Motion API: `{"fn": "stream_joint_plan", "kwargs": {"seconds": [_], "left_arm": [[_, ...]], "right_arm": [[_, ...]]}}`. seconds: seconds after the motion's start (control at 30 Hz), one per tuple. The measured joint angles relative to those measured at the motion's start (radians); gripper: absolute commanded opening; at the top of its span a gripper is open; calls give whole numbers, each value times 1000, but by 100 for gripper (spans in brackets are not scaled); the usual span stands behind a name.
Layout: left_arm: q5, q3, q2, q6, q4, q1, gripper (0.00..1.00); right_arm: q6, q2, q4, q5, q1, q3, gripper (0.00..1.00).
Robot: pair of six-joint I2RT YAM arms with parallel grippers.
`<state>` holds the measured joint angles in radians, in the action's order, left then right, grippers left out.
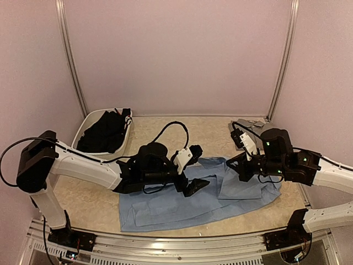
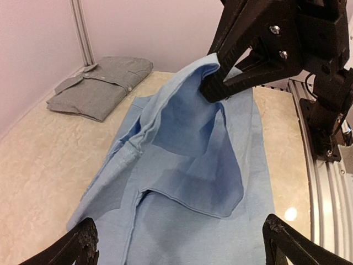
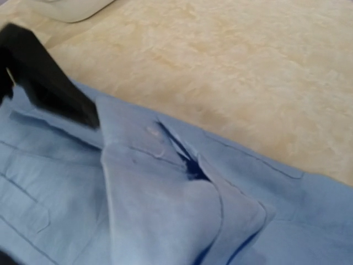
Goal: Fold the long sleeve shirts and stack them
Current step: Pass from the left arm to the right, then pass from the right arm to the left
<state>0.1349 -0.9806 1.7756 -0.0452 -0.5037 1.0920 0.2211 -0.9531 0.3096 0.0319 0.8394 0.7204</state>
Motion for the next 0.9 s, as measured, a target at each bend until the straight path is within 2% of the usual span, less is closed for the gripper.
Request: {"fn": "stream_joint_plan", "kwargs": {"seconds": [0.23,0.43,0.7,0.9], "left_arm": [[-53,107,-102,-260,-67,-16,97],[-6,92,-131,-385,-60,-71,96],[134,-43,-72,-412,44,-59,98],[106,-50,-42,-342,56,8,97]], "right_arm": [[-20,-8,33,-63,-6,1,0],[-26,-9,37,-130,-11,1,0],[-21,-13,37,-154,-11,2,0],[1,-32,37,-148,-17,5,0]]}}
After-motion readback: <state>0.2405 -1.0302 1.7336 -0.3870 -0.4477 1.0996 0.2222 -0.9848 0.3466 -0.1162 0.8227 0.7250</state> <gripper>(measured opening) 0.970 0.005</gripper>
